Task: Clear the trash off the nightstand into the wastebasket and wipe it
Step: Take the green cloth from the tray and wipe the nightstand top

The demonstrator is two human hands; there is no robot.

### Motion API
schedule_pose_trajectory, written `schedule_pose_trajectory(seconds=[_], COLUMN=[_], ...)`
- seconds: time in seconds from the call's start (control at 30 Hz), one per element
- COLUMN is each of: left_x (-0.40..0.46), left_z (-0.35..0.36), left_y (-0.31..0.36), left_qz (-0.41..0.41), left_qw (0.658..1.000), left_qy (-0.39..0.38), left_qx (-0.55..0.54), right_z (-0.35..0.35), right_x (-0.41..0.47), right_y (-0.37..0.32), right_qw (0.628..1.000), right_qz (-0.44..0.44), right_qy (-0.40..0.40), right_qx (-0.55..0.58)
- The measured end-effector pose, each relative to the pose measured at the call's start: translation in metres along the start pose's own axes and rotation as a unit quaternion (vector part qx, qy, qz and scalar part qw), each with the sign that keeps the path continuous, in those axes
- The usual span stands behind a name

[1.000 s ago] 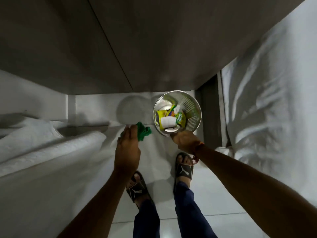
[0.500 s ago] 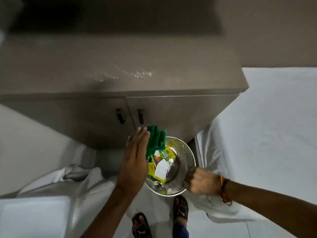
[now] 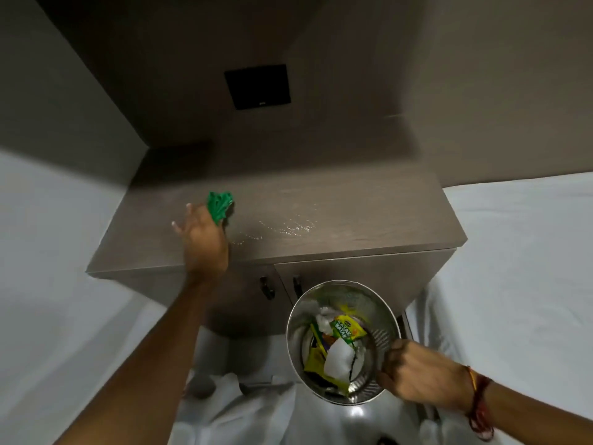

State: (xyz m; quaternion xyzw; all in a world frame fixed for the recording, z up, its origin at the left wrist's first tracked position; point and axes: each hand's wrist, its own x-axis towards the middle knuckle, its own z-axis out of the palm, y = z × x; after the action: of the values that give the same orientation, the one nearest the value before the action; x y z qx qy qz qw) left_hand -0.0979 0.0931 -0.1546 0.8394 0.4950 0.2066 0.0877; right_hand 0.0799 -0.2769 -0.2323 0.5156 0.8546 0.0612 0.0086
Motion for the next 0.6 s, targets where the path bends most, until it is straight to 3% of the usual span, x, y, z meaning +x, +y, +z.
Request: schedule_pose_trajectory(seconds=[0.1,0.3,0.6], left_x=[0.000,0.010,-0.010], left_z=[0.022,0.050,0.096], left_y=[-0.002,0.033,0.149], left_qz=[-0.005,-0.092,0.034], left_qw=[1.000,0.995,0.992], left_qy=[-0.022,0.005,-0.071], left_qx=[0.013,-0.032,-0.096], right_z=[0.006,0.011,0.018], right_x=[-0.003,-0.008,-0.002], right_y=[0.007,0.023,0.035], right_qw=[1.000,0.999,0.999], right_qz=[-0.003,0.025,0.025], right_qy=[-0.019,-0.018,-0.010], right_qx=[0.011,0.040,0.036])
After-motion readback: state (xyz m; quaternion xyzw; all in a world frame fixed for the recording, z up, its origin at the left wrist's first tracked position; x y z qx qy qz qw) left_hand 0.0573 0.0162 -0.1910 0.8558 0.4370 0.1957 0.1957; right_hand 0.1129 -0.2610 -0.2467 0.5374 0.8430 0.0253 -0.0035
